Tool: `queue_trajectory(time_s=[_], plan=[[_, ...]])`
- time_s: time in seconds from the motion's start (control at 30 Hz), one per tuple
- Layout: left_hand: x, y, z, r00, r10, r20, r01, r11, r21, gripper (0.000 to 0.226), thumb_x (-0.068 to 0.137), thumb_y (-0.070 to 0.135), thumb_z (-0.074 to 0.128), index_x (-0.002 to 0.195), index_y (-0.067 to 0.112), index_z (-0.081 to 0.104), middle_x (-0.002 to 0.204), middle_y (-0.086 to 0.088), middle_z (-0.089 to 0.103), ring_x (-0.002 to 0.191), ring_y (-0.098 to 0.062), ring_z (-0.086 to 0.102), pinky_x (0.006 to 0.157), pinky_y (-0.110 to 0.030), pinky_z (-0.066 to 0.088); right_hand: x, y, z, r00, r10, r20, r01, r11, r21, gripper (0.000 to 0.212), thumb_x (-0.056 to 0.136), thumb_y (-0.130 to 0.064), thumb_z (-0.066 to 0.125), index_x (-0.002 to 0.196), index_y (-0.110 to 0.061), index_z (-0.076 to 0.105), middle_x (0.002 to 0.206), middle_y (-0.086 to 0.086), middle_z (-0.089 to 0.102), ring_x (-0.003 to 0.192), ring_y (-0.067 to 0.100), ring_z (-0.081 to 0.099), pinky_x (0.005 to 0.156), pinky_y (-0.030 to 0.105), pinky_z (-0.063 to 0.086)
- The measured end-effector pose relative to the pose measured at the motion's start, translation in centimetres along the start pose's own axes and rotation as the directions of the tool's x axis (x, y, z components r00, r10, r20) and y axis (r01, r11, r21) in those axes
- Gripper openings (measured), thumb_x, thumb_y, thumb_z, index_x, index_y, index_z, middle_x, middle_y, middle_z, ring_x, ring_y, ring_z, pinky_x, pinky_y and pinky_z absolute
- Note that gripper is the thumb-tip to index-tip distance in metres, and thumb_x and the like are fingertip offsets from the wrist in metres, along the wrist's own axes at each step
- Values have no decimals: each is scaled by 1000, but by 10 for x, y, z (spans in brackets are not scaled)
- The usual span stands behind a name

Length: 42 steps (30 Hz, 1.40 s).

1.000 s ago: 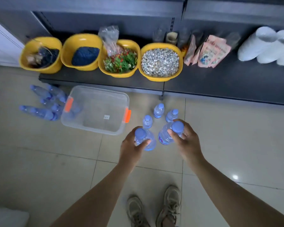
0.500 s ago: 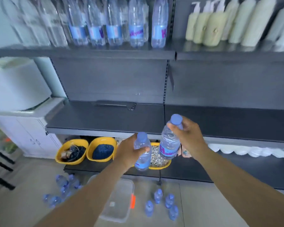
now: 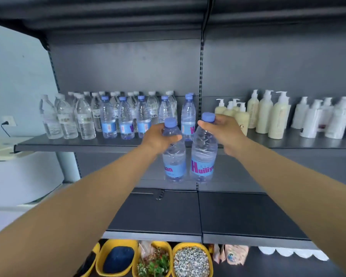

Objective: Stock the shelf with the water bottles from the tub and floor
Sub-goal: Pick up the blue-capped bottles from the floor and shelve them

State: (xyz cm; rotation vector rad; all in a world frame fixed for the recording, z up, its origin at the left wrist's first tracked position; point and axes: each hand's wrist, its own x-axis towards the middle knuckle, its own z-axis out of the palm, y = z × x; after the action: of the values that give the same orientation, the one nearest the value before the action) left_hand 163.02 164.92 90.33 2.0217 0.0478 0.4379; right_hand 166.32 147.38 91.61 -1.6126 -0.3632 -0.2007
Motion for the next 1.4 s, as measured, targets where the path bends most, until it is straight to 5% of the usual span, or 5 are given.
queue_trajectory(time_s=[0.2,0.5,0.97,1.07,1.4], plan=[[99,16,-14,1000,-3,3,3,1000,14,49,82,23,70,127,13,53,113,0,53,100,-18,51,83,-29,43,102,7,28,999,-13,-41,13,1000,13,7,82,-15,70,84,-20,66,112,12,69,101,19,64,94,41,50],[208,-14,-23,998,-62,-5,62,997,48,47,84,19,69,126,7,52,104,0,51,92,-16,50,71,-26,44,218,49,56,999,27,-40,-28,999,-37,12,80,-19,73,91,-19,66,95,5,68,84,17,62,79,33,52],[261,-42,-33,981,-129,146,126,992,30,23,83,20,70,99,18,54,101,-2,61,89,-19,58,80,-35,50,255,62,77,997,61,-53,-66,992,-106,25,84,-18,69,106,-8,66,97,6,65,67,5,56,54,12,47],[262,-42,-31,980,-120,159,119,993,15,32,84,15,69,113,12,57,110,-6,62,90,-18,57,77,-33,49,253,59,75,997,65,-42,-70,989,-128,26,86,-17,66,110,-8,64,86,0,61,62,4,51,41,5,41],[264,-37,-25,981,-123,150,117,992,51,48,85,20,68,128,7,51,103,-2,53,93,-17,52,80,-32,46,251,59,67,998,57,3,-55,978,-202,26,86,-23,66,110,-12,64,89,-1,62,67,3,55,53,16,44]])
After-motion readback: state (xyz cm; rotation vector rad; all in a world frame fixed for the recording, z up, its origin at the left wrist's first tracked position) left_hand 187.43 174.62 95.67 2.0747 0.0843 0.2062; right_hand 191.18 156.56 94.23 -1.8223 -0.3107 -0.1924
